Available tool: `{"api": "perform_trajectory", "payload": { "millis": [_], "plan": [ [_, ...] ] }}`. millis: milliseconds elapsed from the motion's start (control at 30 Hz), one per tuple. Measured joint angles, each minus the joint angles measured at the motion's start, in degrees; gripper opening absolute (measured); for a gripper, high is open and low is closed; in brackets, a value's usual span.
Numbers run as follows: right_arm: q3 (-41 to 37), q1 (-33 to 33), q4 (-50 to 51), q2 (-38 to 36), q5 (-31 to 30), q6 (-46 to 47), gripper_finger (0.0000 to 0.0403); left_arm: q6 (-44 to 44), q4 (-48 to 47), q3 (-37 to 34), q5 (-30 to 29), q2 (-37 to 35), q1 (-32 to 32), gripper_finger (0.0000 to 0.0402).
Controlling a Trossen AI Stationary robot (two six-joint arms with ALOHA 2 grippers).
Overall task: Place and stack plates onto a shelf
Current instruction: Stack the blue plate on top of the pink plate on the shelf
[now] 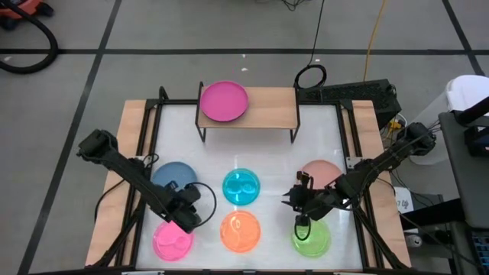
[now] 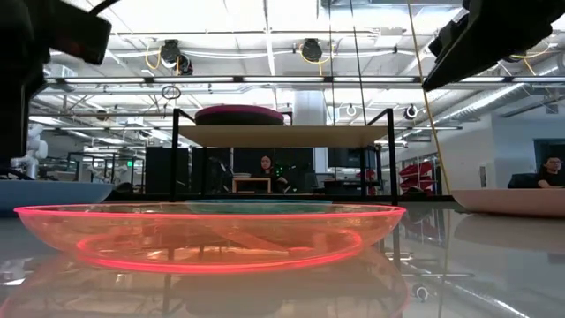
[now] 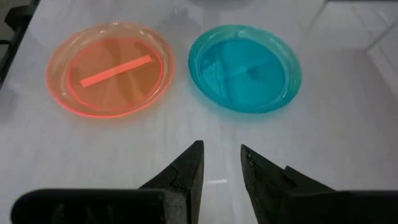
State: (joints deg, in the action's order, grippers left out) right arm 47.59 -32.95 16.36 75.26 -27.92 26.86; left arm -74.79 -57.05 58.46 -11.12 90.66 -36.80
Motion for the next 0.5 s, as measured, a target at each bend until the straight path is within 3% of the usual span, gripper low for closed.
{"api": "perform_trajectory", "payload": {
  "millis": [500],
  "plan": [
    [0.0,0.0,-1.8,0.0,-5.3,-4.0,0.0089,-1.8,-2.7,0.0,0.2,7.4,2.4,0.0157]
  ]
}}
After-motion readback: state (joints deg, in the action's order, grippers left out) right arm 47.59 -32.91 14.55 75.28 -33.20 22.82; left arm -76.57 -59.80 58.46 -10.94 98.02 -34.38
